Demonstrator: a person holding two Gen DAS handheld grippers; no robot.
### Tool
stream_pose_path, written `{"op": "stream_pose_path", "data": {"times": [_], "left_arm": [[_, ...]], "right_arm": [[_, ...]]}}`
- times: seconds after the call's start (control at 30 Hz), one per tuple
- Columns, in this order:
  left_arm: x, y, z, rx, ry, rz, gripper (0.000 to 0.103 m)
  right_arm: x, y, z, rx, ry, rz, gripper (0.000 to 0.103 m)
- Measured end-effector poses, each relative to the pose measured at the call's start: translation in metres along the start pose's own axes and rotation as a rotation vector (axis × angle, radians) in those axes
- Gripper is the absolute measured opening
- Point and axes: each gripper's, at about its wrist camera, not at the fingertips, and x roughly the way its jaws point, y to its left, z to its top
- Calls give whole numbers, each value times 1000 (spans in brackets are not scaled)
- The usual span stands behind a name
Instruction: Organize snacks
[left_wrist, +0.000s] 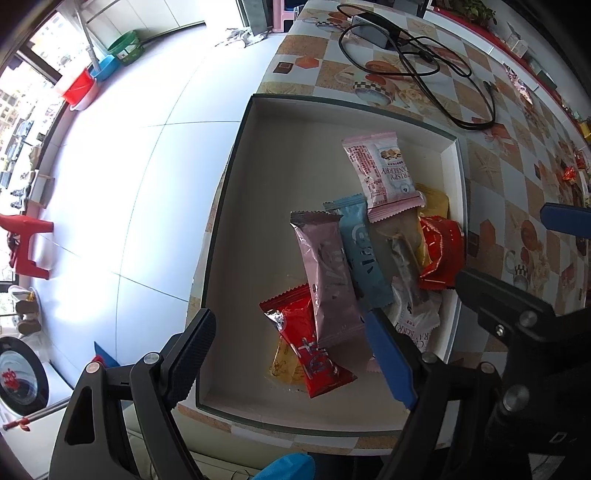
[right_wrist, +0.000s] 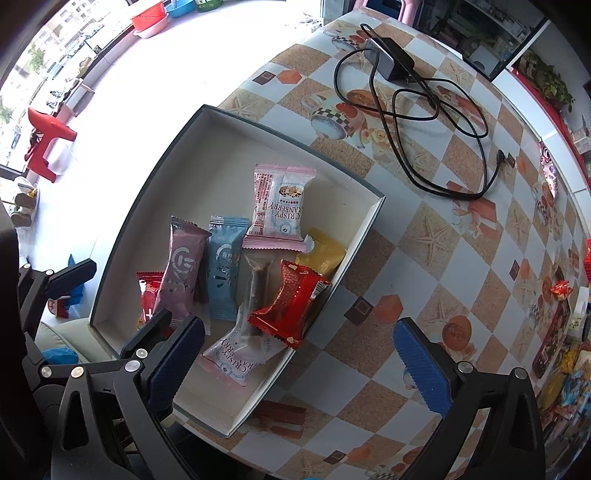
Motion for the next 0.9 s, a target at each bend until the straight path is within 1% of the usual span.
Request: {"op": "stream_pose_path", "data": {"times": [0.3,0.9], "left_arm": [[-3,-3,-2,19,-2,-4,86],[1,-3,-3,12,14,-16,86]], "right_arm": [[-1,0,-2,-2,5,-1,103],[2,1,-4,-10,18,10,103]]}}
